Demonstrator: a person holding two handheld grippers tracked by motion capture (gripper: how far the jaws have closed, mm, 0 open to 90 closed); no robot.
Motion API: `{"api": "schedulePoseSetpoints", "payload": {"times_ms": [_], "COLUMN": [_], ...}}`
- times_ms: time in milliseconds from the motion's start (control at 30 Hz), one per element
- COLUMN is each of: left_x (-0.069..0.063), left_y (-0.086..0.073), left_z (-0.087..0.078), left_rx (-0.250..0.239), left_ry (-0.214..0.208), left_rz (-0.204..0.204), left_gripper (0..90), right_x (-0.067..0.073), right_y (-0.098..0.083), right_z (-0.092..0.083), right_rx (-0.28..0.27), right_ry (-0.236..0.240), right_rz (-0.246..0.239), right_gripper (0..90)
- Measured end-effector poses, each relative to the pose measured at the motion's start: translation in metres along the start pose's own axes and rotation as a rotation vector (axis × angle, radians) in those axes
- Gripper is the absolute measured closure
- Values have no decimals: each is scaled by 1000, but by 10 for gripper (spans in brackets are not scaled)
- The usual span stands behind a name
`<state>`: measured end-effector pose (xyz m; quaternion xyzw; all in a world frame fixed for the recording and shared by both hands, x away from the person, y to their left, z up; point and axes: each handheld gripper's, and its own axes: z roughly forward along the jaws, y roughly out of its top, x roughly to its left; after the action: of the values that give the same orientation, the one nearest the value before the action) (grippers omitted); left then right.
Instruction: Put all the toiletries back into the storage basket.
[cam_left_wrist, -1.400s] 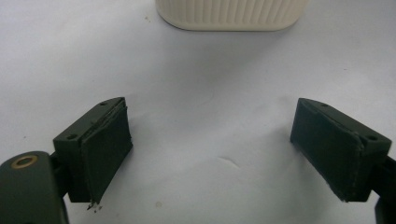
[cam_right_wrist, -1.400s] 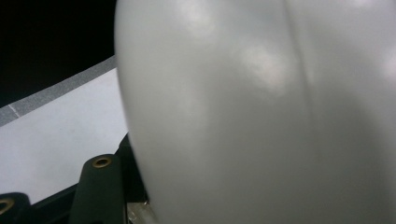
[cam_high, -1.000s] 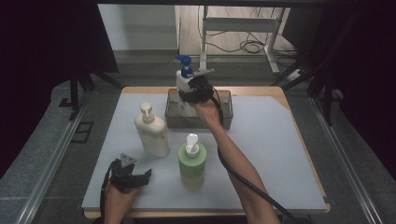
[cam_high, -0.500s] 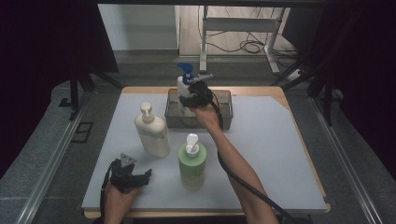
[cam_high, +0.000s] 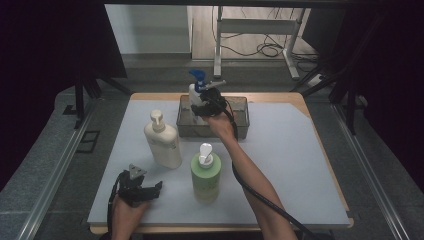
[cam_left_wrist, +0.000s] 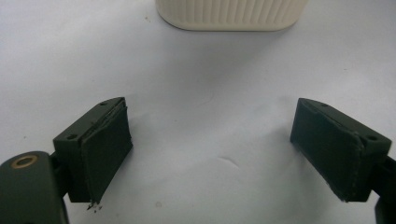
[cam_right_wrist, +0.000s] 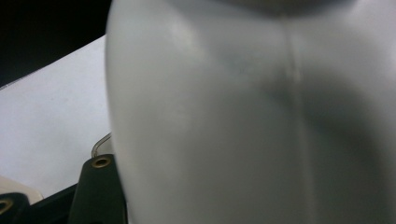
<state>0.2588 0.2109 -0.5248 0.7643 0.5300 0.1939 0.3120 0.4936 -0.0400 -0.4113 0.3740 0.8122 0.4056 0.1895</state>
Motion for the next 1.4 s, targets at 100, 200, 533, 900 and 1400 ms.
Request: {"api": "schedulePoseSetpoints", "payload": {"times_ms": [100,200,533,900,1400], "left_x": [0,0,0,0,0], "left_y": [0,0,0,0,0], "left_z": [0,0,0,0,0], "left_rx": [0,-1,-1,-1,-1], "left_ry": [0,-1,-1,-1,0], "left_rz": [0,-1,-1,-1,0], "left_gripper": [116,116,116,116,116], "right_x": [0,0,-2,-4,-6], "right_y": [0,-1,-6,-11,-21], "right_z": [2,4,9,12,-12], "right_rx": [-5,-19,-18,-24,-29], "right_ry": [4,8,21,48,86], "right_rz": [7,14,1,-15,-48], "right_gripper": [372,369,348,277,234]}}
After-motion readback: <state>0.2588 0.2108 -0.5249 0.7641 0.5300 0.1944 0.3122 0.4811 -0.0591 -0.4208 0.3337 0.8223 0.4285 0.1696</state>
